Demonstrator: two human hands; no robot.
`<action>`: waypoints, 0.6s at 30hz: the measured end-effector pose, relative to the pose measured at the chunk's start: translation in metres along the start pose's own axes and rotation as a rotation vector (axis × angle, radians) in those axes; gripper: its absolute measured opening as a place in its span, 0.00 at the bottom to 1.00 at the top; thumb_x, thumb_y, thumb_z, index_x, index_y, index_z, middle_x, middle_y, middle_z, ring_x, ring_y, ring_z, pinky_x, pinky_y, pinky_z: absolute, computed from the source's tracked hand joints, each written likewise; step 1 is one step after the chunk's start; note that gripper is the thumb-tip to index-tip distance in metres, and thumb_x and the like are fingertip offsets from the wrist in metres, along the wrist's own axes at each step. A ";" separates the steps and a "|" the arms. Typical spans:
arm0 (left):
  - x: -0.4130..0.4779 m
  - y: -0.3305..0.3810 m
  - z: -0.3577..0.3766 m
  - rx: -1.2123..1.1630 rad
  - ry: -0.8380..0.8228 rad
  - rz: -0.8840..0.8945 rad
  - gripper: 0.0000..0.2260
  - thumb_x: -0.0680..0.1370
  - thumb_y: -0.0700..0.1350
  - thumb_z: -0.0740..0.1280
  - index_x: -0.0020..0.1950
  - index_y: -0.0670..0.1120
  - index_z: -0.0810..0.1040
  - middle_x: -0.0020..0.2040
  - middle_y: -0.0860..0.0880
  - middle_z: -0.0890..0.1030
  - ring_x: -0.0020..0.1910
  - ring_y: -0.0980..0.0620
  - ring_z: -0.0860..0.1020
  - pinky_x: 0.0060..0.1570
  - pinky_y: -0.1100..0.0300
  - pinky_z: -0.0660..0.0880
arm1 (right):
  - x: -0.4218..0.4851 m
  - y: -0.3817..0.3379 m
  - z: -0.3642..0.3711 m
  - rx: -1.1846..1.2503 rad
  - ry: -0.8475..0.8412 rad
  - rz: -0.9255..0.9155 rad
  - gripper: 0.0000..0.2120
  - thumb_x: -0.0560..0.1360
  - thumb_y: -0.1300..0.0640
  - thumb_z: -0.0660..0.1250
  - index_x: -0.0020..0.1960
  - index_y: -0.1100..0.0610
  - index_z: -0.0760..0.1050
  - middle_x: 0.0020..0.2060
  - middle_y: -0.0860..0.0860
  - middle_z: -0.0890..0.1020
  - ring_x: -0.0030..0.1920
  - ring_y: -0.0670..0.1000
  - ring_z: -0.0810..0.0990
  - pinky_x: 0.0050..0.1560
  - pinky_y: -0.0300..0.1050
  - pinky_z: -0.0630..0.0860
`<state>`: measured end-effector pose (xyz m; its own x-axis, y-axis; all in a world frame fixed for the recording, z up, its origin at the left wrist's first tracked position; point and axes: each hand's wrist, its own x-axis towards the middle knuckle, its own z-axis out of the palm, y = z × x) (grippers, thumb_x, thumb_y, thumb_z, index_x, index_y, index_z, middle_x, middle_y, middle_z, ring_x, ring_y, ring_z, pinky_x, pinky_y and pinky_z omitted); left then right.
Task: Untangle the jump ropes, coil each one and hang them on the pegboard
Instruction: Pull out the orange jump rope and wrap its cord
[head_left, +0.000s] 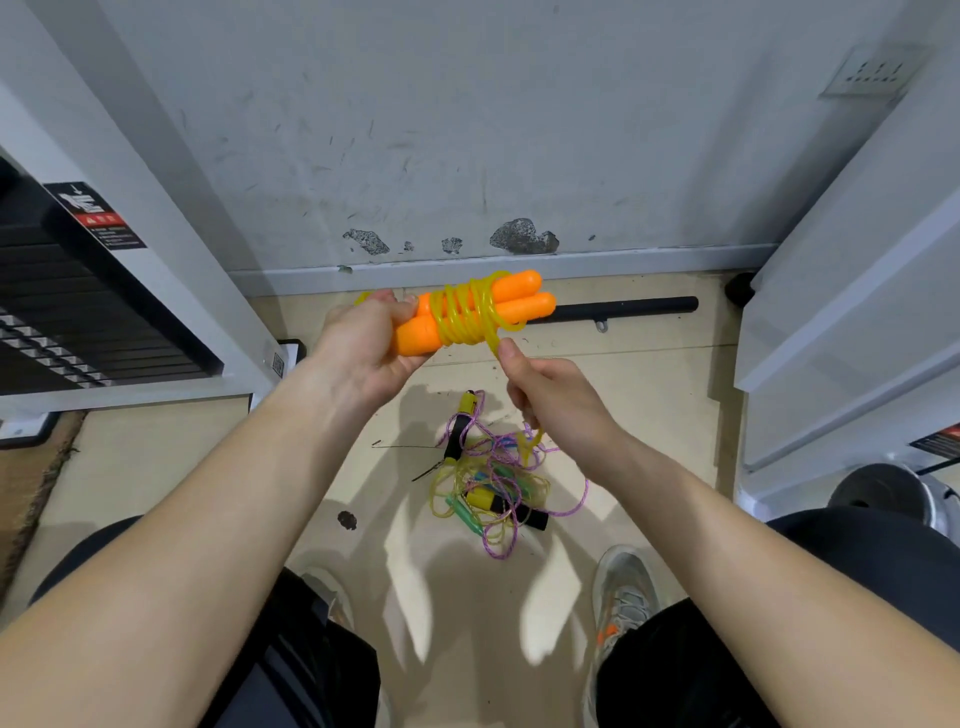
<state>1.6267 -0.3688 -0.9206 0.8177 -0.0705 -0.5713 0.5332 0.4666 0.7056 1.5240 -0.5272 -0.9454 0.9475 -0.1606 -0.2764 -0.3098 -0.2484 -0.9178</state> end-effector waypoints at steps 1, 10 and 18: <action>-0.001 0.003 -0.002 0.007 -0.030 -0.027 0.21 0.79 0.30 0.61 0.70 0.44 0.68 0.64 0.39 0.77 0.53 0.42 0.81 0.31 0.45 0.82 | 0.001 -0.001 -0.005 -0.059 -0.011 0.007 0.29 0.73 0.28 0.62 0.29 0.52 0.64 0.30 0.54 0.64 0.29 0.50 0.62 0.38 0.46 0.60; -0.017 0.013 -0.013 0.286 -0.272 -0.031 0.10 0.79 0.29 0.62 0.50 0.44 0.75 0.41 0.51 0.72 0.39 0.52 0.77 0.29 0.55 0.80 | 0.008 -0.008 -0.037 -0.171 -0.224 -0.161 0.07 0.79 0.61 0.69 0.44 0.53 0.82 0.28 0.39 0.76 0.30 0.39 0.72 0.34 0.33 0.68; -0.018 -0.001 -0.017 0.894 -0.397 0.316 0.16 0.77 0.31 0.67 0.59 0.47 0.72 0.44 0.55 0.72 0.43 0.53 0.73 0.41 0.56 0.73 | 0.011 -0.003 -0.035 -0.692 0.042 -0.117 0.18 0.62 0.41 0.79 0.34 0.53 0.76 0.29 0.44 0.77 0.32 0.46 0.75 0.34 0.45 0.68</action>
<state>1.6077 -0.3535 -0.9182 0.8747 -0.4209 -0.2403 0.1153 -0.3009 0.9467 1.5328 -0.5613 -0.9360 0.9782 -0.1288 -0.1630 -0.1980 -0.8148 -0.5448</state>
